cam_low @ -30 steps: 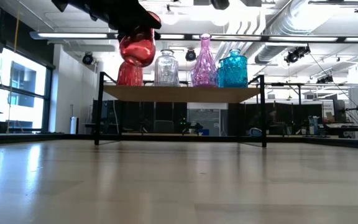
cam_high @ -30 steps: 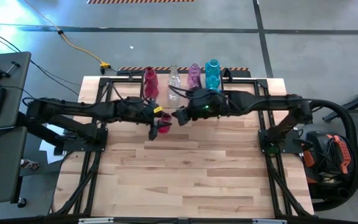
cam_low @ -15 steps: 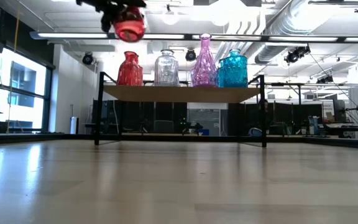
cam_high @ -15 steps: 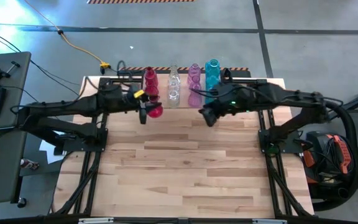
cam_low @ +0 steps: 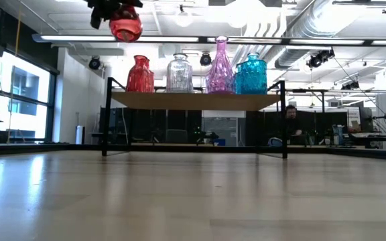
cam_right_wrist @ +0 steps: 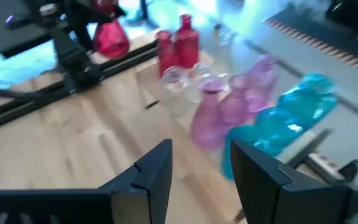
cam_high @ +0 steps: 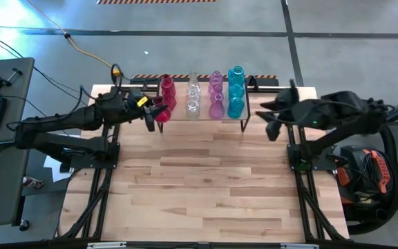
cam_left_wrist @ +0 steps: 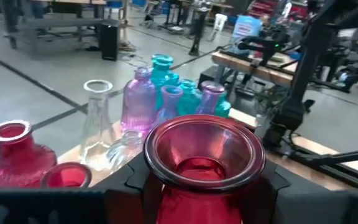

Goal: Sort vases onto shelf
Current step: Put the red vase on the shelf aligned with the other red vases

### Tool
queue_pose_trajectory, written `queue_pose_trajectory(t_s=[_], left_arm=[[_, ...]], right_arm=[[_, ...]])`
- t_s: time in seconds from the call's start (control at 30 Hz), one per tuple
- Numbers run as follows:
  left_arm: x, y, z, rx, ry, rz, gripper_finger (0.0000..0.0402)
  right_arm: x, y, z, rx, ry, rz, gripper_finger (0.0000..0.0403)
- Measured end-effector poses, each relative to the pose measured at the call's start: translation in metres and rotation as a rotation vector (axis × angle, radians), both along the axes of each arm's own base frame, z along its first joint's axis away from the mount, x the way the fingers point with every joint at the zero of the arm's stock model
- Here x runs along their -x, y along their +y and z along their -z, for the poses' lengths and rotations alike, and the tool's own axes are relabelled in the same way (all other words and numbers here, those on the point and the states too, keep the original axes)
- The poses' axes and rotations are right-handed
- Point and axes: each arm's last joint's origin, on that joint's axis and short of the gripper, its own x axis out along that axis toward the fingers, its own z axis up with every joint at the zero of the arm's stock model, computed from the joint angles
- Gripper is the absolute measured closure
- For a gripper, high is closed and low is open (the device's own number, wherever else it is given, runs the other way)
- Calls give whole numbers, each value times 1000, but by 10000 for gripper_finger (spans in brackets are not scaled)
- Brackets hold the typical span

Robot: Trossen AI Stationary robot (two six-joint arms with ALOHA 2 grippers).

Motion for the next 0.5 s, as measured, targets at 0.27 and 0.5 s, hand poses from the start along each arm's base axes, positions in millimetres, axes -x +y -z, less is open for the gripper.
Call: queue_pose_trajectory(t_s=[0.27,0.5], left_arm=[[-11,2,9,10,56,-18,258],[-22,6,17,38,77,-61,255]], right_arm=[[33,0,47,23,-109,-54,260],[47,-1,94,-13,-305,-195,260]])
